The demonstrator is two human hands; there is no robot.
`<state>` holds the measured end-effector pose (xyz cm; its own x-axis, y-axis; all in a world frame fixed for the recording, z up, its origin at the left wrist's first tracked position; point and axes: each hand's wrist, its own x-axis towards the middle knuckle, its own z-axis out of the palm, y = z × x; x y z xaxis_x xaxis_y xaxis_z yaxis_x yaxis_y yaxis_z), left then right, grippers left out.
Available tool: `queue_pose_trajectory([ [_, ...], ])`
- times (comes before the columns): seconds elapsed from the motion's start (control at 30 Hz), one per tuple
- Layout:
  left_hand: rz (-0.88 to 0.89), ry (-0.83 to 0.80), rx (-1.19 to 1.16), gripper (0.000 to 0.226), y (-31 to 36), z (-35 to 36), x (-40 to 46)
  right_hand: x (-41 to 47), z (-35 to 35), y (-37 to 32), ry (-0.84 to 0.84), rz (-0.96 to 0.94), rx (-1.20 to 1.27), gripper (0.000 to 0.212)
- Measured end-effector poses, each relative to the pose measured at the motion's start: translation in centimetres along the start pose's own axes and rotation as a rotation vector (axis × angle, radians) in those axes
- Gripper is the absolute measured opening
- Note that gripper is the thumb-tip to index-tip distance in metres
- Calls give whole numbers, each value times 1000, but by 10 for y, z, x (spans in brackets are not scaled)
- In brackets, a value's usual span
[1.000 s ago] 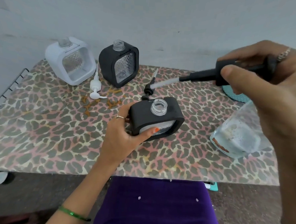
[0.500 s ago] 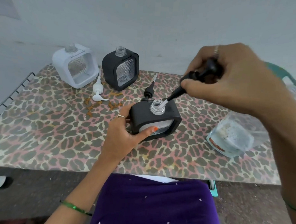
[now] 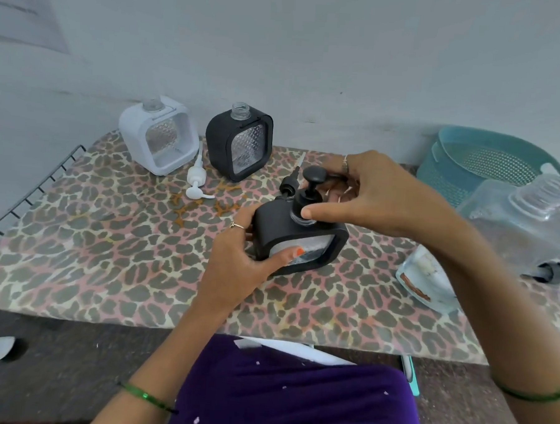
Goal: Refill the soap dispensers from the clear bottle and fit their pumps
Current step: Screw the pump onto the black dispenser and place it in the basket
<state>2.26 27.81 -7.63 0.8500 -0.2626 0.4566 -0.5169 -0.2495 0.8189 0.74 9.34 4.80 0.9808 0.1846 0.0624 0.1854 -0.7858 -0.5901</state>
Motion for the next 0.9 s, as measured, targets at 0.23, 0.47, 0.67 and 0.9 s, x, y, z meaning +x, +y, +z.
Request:
queue_pose_trajectory([
  [0.23,4,-15,18,56,0,0,0,-11,31,9,232,33,157,46],
  [0.47,1,3,18,56,1,0,0,-20,33,13,108,1,413,64],
  [0.67,2,8,29,57,-2,1,-1,-23,44,16,252,-95,525,53],
  [0.9,14,10,41,59,-3,1,-1,-17,59,12,371,2,237,46],
])
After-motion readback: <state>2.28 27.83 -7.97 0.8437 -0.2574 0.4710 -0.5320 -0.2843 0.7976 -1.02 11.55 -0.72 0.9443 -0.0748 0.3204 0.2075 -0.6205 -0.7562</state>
